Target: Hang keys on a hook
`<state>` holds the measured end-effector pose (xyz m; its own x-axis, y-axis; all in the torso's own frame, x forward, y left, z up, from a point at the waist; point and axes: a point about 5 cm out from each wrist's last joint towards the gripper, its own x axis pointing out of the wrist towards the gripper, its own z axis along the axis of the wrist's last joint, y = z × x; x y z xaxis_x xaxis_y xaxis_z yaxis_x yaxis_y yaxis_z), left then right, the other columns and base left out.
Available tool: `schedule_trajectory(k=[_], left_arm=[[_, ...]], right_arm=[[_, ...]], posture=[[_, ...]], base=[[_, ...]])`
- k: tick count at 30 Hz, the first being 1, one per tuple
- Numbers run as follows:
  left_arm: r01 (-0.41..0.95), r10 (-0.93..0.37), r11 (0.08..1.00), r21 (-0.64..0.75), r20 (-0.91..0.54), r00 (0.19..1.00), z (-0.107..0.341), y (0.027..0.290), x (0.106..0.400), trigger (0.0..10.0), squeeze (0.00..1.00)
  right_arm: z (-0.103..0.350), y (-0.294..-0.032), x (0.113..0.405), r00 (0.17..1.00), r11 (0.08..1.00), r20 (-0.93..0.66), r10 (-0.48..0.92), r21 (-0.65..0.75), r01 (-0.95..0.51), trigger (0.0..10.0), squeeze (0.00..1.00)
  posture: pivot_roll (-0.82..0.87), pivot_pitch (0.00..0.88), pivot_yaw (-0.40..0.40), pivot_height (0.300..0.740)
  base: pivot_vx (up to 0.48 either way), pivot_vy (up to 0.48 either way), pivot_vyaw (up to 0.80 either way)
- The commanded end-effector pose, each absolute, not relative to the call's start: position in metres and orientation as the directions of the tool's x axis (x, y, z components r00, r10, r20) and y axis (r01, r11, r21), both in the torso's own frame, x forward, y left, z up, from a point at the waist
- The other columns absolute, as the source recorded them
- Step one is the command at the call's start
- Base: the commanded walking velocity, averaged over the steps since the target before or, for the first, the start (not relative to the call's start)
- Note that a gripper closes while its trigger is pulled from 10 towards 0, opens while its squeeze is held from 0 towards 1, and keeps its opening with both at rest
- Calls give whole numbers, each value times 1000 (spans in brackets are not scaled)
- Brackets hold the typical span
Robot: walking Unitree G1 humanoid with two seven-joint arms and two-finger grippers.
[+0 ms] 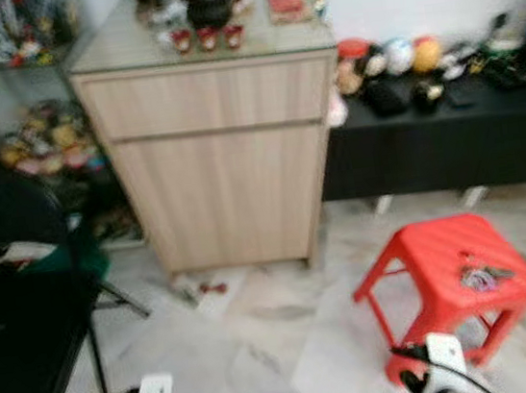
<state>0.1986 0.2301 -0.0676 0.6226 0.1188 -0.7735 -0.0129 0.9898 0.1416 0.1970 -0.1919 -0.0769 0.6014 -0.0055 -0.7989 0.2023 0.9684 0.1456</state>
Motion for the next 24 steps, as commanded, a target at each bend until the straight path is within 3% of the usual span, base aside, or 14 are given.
schedule_trajectory(k=[1, 10, 15, 24], left_arm=[[-5, 116, 990, 144, -777, 619, -69, 228, 198, 10000, 0], [-21, 125, 990, 140, -789, 601, -75, 229, 185, 10000, 0], [-26, 120, 991, 130, -798, 591, -79, 227, 178, 10000, 0], [-21, 102, 993, 112, -792, 602, -78, 219, 183, 10000, 0]], right_arm=[[-78, -198, 193, 596, 964, -802, -33, 131, 230, 10000, 0], [-79, -201, 189, 594, 963, -804, -40, 128, 238, 10000, 0], [-81, -204, 184, 593, 960, -804, -45, 129, 247, 10000, 0], [-83, -208, 178, 601, 958, -797, -56, 127, 258, 10000, 0]], posture=[[113, 0, -11, 740], [113, 2, -18, 740], [101, 46, -23, 740], [99, 73, -39, 740]], base=[[0, 0, 0], [0, -168, 0], [0, -255, 0], [0, -255, 0]])
